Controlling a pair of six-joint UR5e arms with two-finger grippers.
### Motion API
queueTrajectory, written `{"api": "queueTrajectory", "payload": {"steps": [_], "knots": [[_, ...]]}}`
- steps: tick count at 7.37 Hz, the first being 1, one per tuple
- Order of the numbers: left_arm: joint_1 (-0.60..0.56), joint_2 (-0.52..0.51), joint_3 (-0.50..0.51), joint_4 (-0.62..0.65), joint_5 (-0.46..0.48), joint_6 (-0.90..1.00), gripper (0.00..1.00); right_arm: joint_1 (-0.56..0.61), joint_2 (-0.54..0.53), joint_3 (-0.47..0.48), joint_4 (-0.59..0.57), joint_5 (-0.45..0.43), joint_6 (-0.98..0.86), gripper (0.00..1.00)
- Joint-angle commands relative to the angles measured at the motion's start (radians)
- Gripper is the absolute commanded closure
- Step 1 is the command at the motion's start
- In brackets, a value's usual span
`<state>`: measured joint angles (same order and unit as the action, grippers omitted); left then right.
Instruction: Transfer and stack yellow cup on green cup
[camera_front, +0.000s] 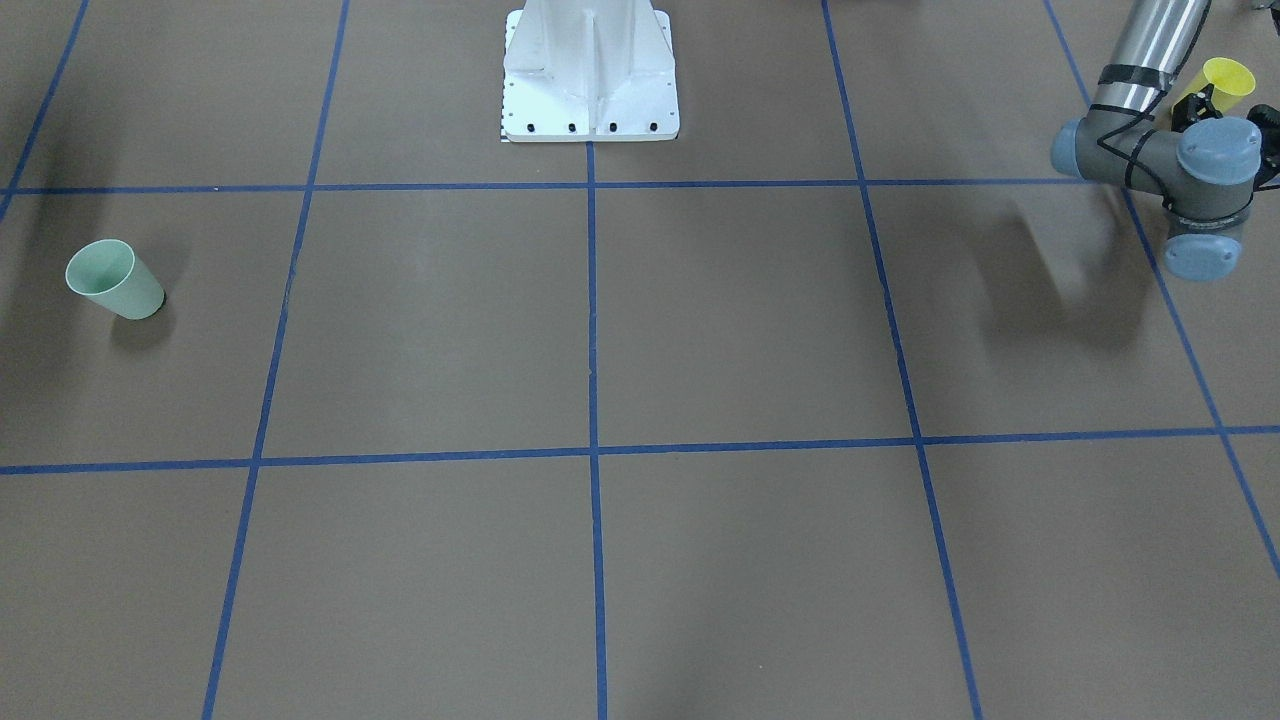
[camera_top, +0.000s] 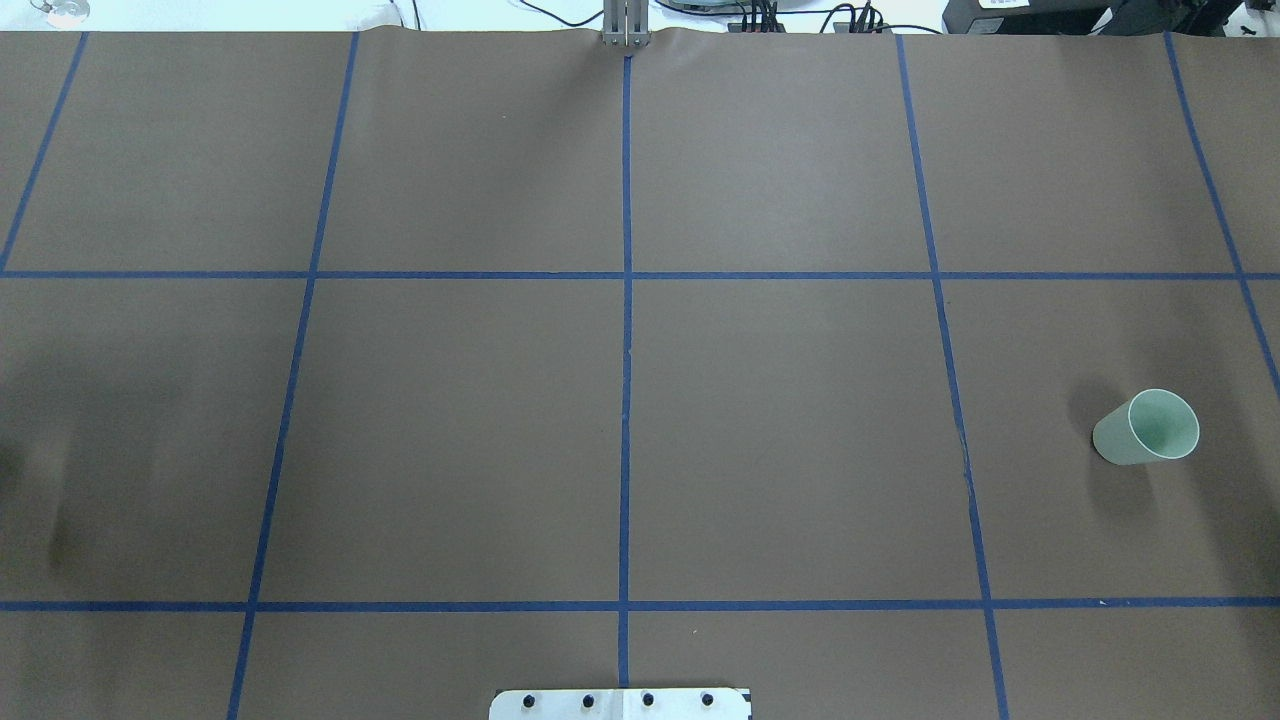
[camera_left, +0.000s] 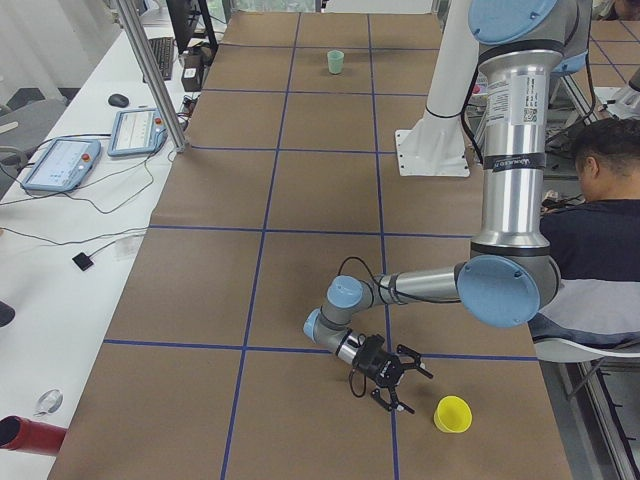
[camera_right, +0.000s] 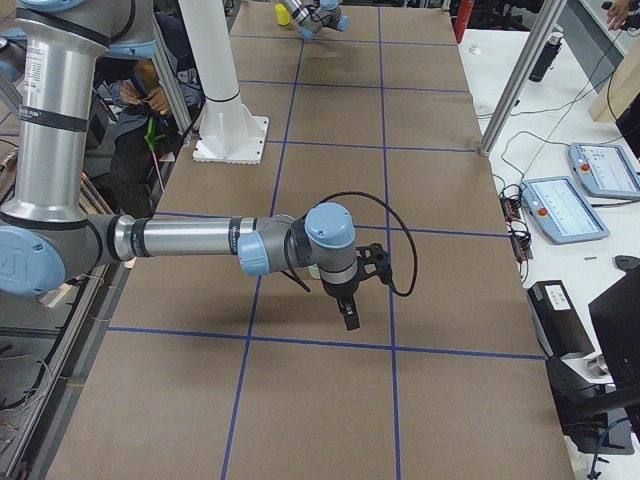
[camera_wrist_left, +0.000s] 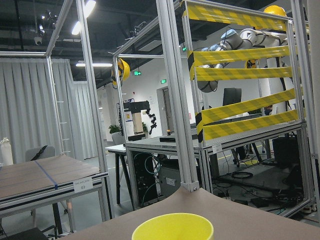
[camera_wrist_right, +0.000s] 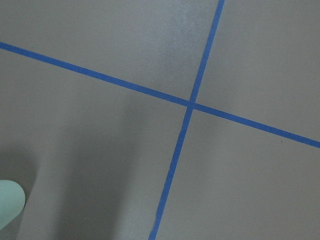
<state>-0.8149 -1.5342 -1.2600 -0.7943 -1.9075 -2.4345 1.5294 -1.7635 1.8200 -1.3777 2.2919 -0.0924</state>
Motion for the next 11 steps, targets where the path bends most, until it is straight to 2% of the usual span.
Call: {"api": "queueTrajectory", "payload": {"steps": [1,3,6,10,11], "knots": [[0.013,0.002,0.083,-0.081,-0.019,-0.031,0.00,0.000,-0.001,-0.002,0.017,0.003,0.000,0.00],[0.022,0.006,0.149,-0.126,-0.054,-0.037,0.00,0.000,-0.001,-0.002,0.019,0.009,-0.001,0.00],[0.045,0.014,0.182,-0.126,-0.163,-0.037,0.00,0.000,-0.001,-0.001,0.022,0.009,-0.004,0.00],[0.051,0.028,0.218,-0.129,-0.199,-0.037,0.00,-0.002,-0.001,-0.001,0.032,0.011,-0.003,0.00],[0.051,0.026,0.218,-0.129,-0.197,-0.037,0.04,-0.003,-0.001,-0.001,0.032,0.011,-0.003,0.00]]}}
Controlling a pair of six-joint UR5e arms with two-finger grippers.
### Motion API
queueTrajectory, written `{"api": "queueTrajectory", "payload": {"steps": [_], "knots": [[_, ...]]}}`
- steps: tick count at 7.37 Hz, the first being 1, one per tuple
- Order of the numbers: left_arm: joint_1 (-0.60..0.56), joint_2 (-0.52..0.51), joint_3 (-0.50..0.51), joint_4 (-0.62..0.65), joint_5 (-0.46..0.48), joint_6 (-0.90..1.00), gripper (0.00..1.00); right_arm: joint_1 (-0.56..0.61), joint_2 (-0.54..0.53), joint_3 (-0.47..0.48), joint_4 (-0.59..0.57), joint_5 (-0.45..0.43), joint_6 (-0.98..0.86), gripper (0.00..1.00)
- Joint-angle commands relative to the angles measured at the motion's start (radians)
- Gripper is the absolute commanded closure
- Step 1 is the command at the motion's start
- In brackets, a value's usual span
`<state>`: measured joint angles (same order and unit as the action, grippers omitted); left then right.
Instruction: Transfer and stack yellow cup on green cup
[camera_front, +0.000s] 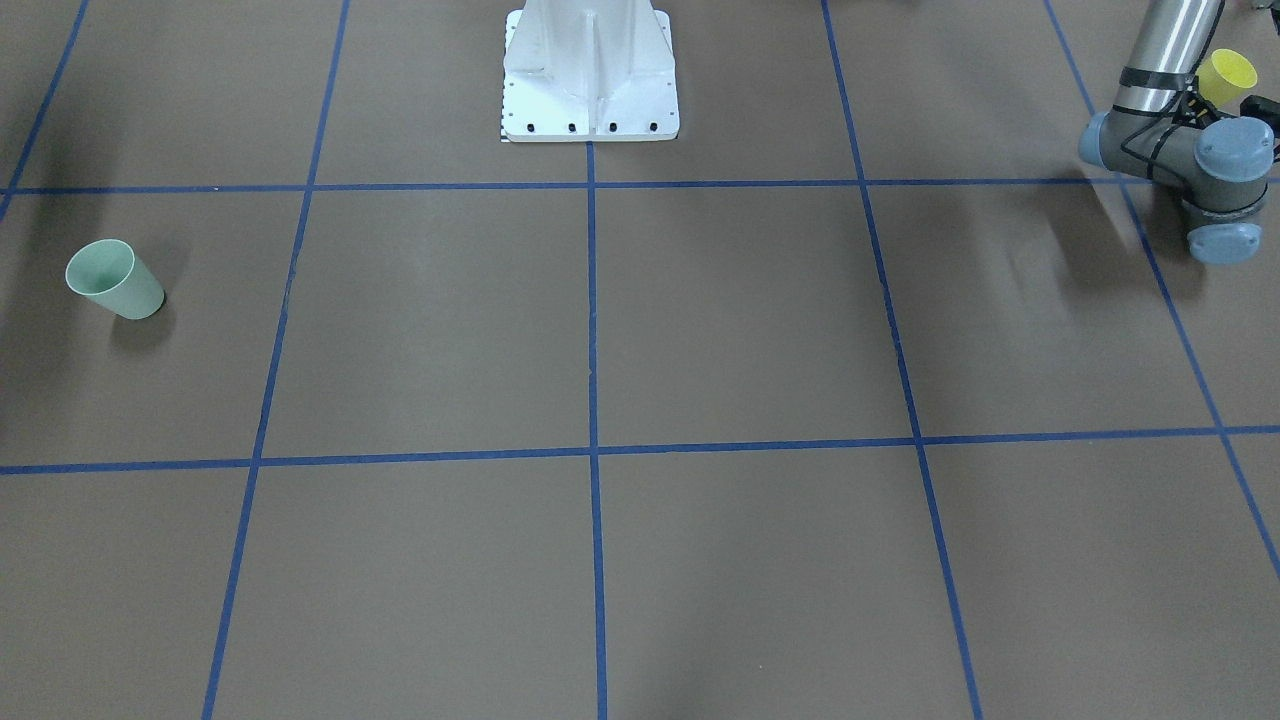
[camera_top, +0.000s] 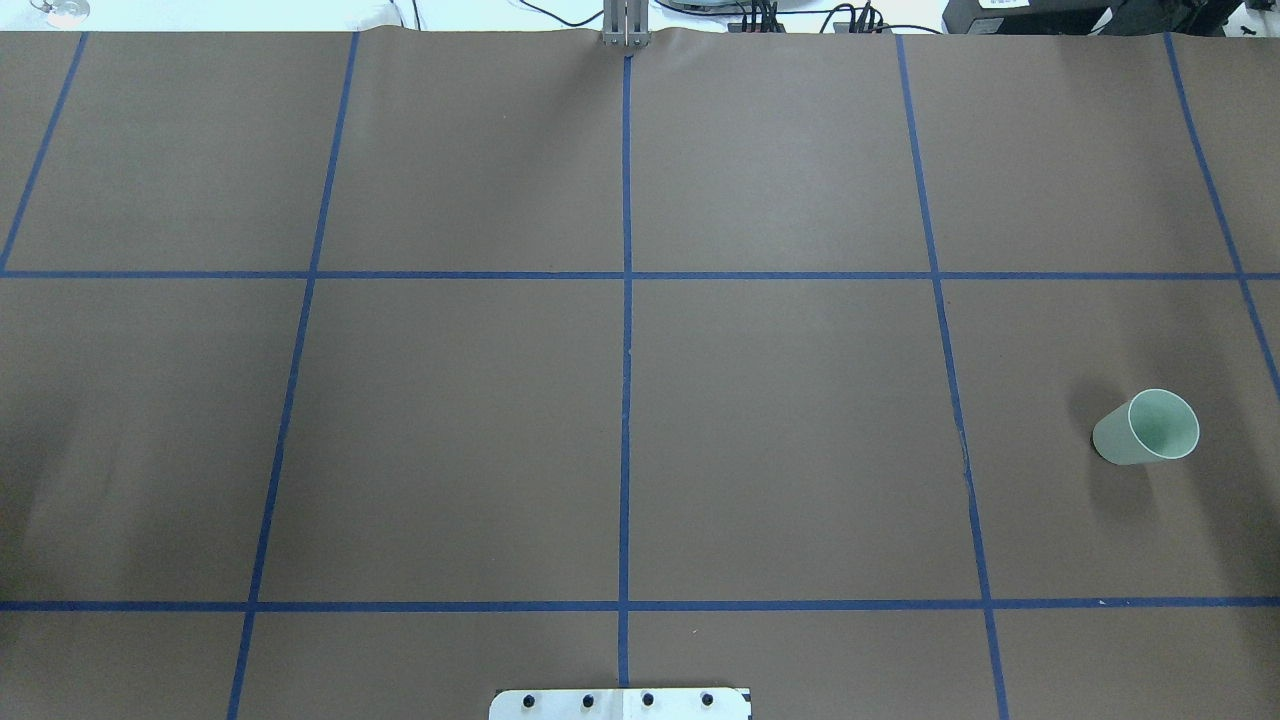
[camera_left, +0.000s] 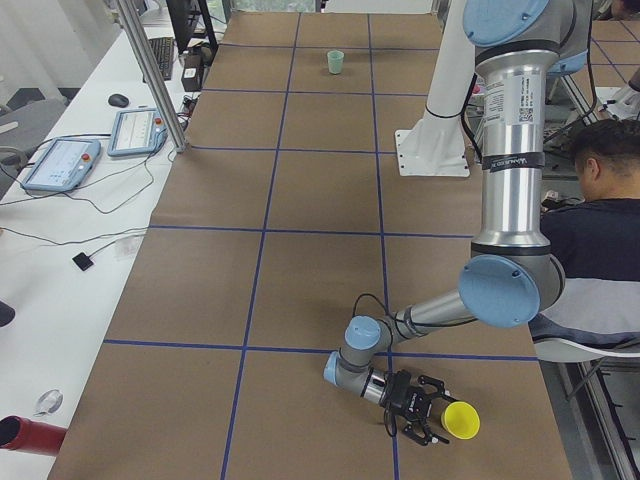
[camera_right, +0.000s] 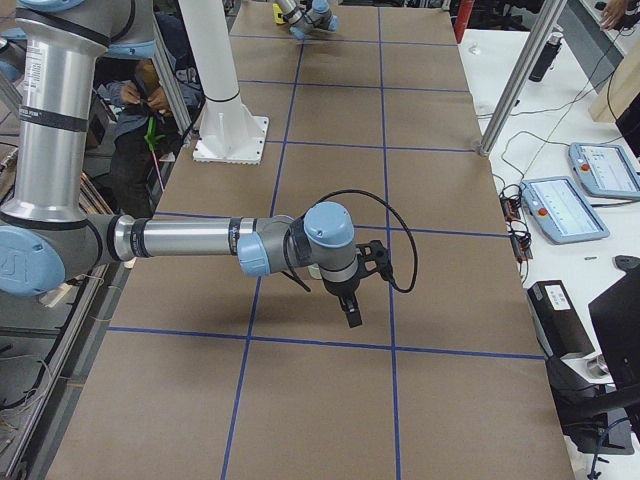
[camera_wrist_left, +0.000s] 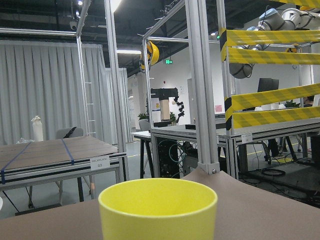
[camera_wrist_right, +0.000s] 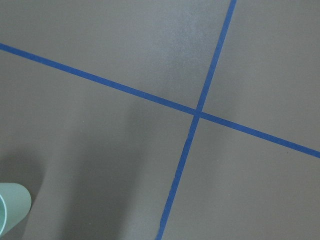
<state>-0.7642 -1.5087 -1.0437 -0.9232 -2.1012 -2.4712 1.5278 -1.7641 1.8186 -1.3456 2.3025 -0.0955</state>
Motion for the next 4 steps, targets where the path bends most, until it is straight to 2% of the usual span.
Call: {"api": "queueTrajectory", "payload": {"steps": [1,2,3,4], "knots": [[0.003,0.001,0.002,-0.002,0.001,0.000,0.30,-0.003,0.002,0.001,0.000,0.000,0.000,0.00],[0.005,0.001,0.002,-0.022,0.007,0.002,0.60,-0.003,0.002,0.001,0.002,0.000,0.000,0.00],[0.008,0.001,-0.001,-0.029,0.009,0.011,0.68,-0.003,0.003,0.001,0.000,0.002,0.003,0.00],[0.010,0.001,-0.012,-0.029,0.032,0.014,0.69,-0.003,0.003,0.001,0.000,0.002,0.003,0.00]]}}
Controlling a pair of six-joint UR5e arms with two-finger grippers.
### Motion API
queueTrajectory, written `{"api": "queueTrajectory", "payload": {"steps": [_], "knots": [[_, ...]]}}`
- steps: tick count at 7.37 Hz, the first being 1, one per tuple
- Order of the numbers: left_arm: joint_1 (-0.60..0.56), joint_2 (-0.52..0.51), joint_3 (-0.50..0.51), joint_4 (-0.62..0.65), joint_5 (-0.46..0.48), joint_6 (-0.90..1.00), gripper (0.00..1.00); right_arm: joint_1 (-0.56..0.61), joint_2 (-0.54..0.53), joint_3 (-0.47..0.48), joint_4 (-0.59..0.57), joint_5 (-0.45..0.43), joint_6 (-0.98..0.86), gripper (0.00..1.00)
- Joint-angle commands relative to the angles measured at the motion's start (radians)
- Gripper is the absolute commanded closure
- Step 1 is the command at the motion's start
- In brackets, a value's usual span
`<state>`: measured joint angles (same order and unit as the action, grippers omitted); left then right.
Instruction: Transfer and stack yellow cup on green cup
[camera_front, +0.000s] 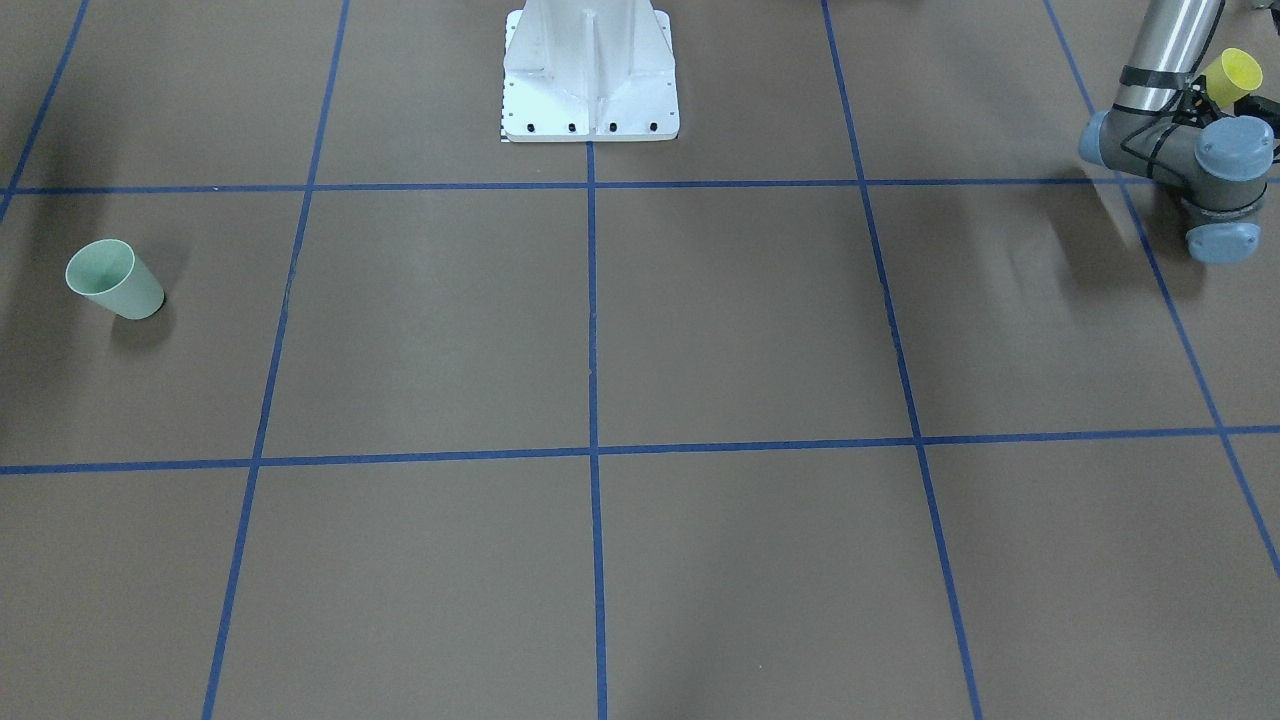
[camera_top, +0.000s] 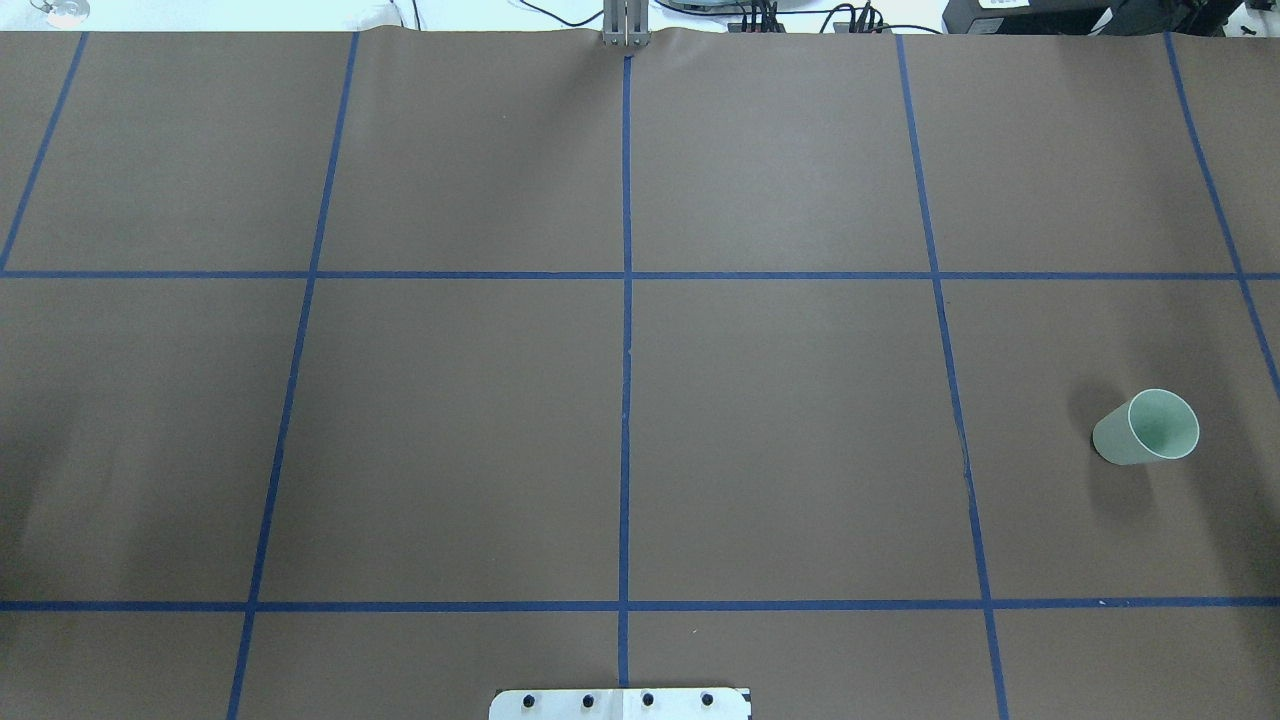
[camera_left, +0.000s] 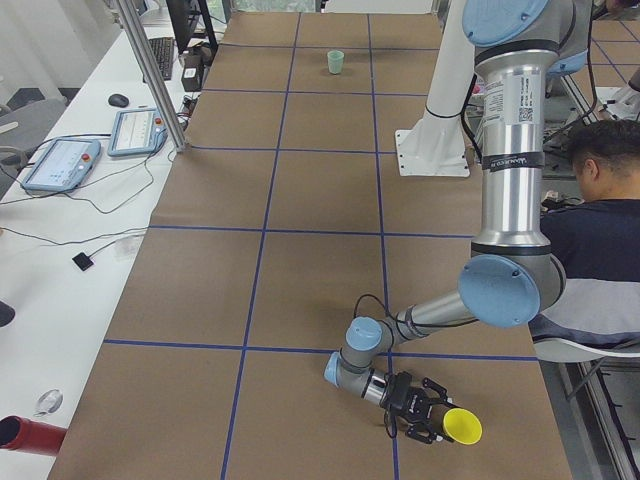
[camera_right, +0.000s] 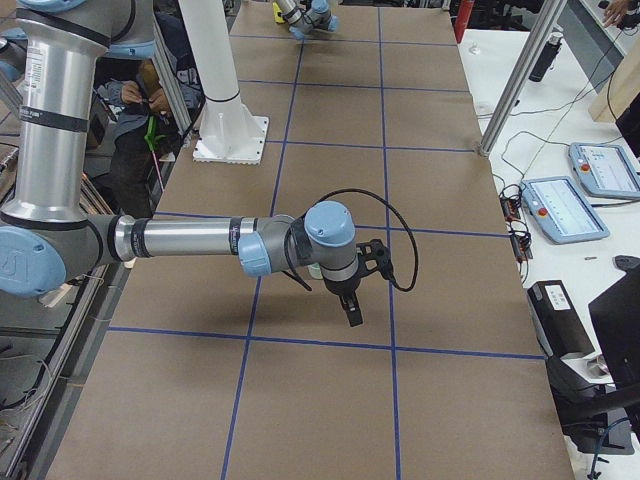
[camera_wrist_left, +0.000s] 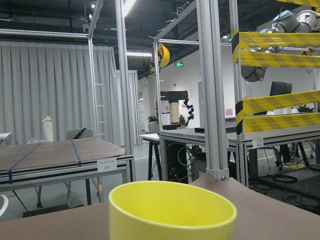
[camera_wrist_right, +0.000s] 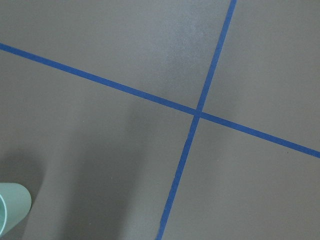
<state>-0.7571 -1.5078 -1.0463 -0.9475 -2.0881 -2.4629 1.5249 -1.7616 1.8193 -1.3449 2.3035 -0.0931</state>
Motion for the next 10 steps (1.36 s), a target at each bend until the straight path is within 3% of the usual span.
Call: {"api": "queueTrajectory", "payload": {"steps": [1,5,8,10], "knots": [[0.001,0.001,-0.029,-0.005,0.052,0.025,0.69,0.000,0.002,0.000,0.000,0.001,0.001,0.00],[-0.004,0.073,-0.130,-0.016,0.280,0.122,0.69,0.000,0.002,-0.003,-0.003,0.011,0.003,0.00],[-0.031,0.113,-0.127,-0.202,0.567,0.184,0.69,0.000,0.001,-0.023,-0.002,0.014,0.003,0.00],[-0.137,0.112,-0.127,-0.319,0.774,0.310,0.69,0.000,-0.002,-0.034,-0.002,0.014,0.003,0.00]]}}
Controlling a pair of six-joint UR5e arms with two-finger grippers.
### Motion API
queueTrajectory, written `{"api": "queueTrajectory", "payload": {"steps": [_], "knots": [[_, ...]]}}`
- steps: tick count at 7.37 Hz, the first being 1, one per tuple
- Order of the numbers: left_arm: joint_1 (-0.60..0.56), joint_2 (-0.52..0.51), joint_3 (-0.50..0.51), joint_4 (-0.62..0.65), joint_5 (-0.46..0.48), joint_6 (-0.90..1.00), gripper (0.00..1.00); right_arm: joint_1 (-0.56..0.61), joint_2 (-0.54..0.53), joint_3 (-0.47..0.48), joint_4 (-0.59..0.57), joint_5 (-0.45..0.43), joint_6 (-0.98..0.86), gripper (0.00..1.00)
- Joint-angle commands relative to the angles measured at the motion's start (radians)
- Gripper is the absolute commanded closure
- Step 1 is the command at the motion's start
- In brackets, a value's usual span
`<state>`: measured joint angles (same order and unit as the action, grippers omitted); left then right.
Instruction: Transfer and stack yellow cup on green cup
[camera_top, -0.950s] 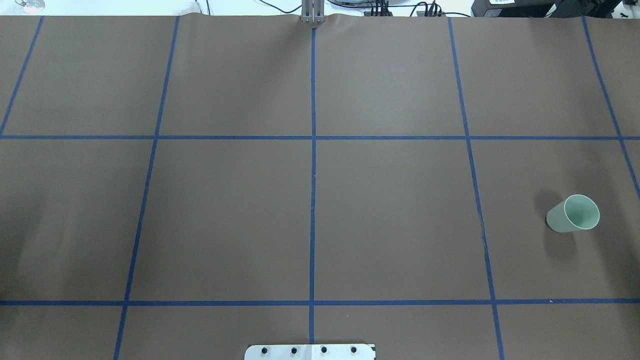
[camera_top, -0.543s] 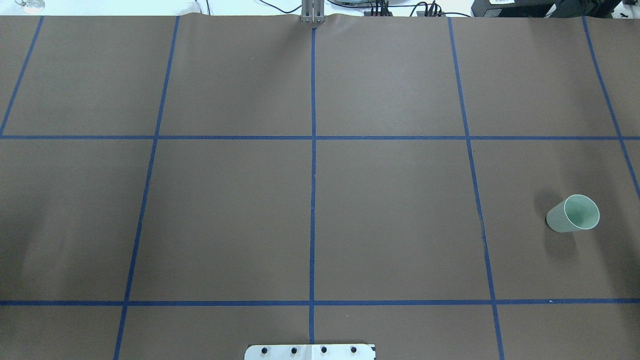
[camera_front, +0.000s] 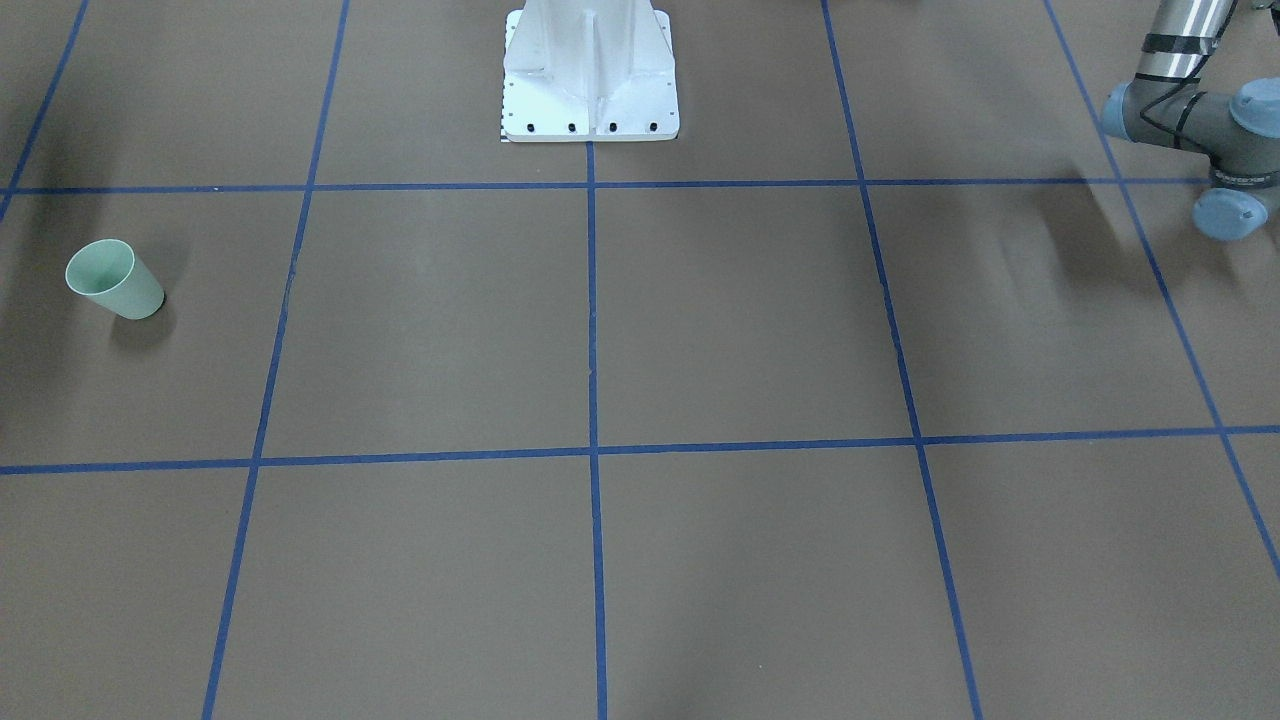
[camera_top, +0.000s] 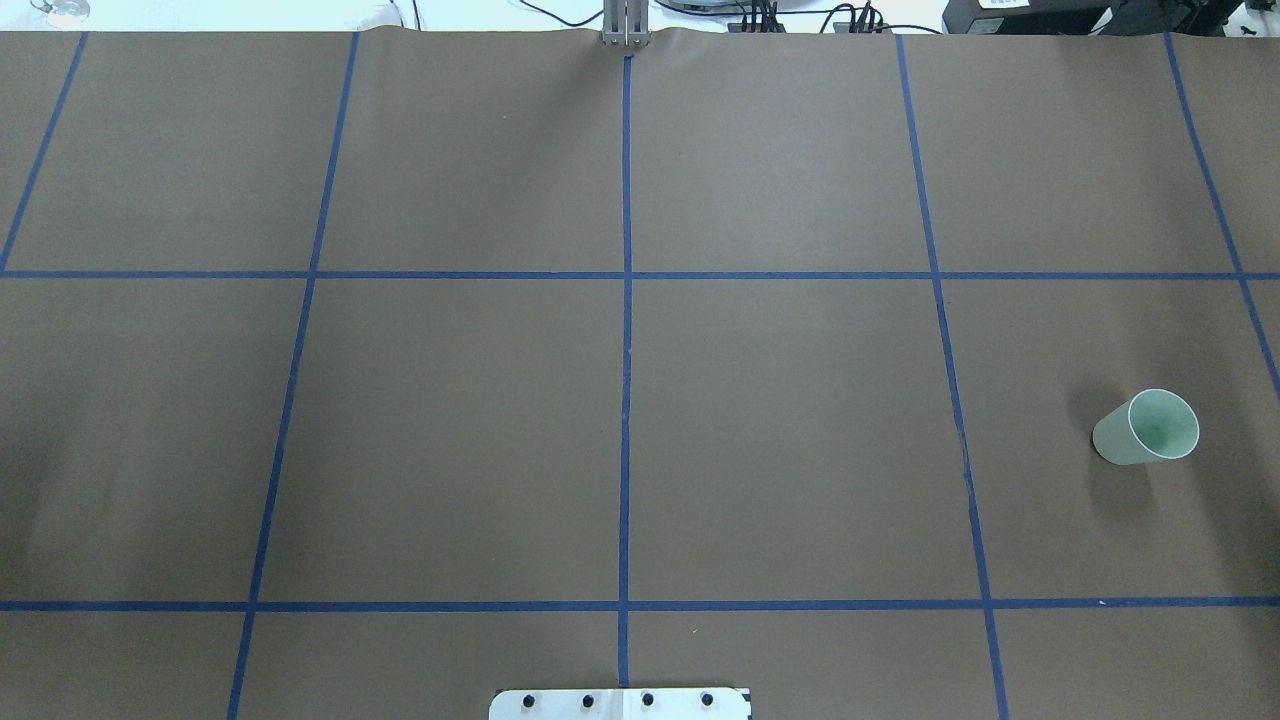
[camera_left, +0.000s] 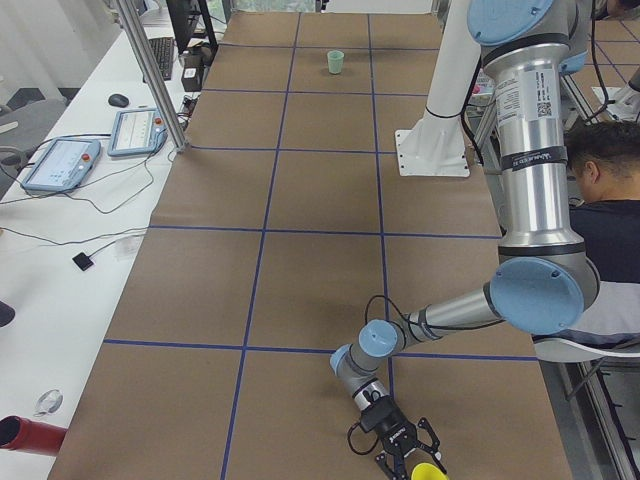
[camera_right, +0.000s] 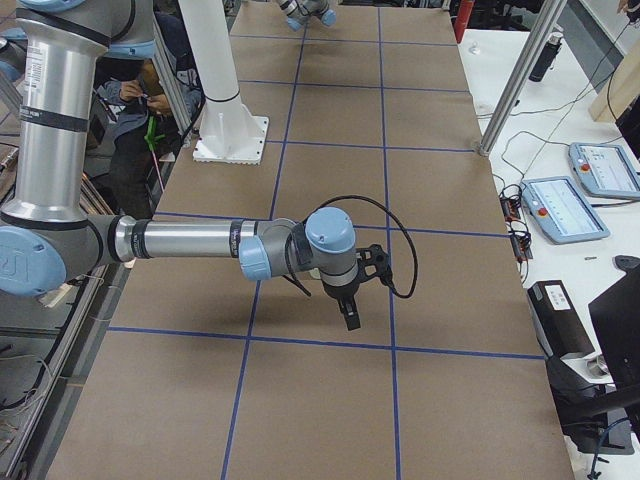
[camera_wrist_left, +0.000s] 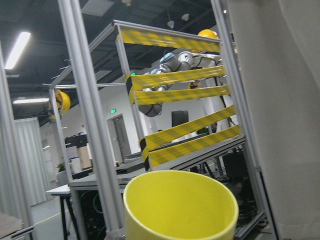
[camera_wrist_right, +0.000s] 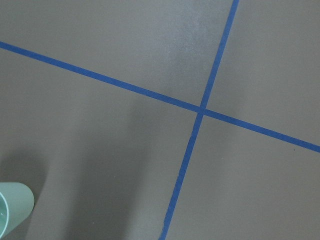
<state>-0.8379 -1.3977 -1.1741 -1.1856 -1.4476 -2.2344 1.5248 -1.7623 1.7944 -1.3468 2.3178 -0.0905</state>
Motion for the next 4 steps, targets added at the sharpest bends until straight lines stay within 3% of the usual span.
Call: {"api": "queueTrajectory", "payload": {"steps": [1,4], "knots": [[-0.104,0.002,0.002,-0.160,0.210,0.173,0.69,0.000,-0.003,-0.013,0.000,0.002,0.000,0.00],[-0.133,0.002,0.001,-0.311,0.265,0.358,0.69,0.002,-0.003,-0.020,0.000,0.040,0.001,0.00]]}}
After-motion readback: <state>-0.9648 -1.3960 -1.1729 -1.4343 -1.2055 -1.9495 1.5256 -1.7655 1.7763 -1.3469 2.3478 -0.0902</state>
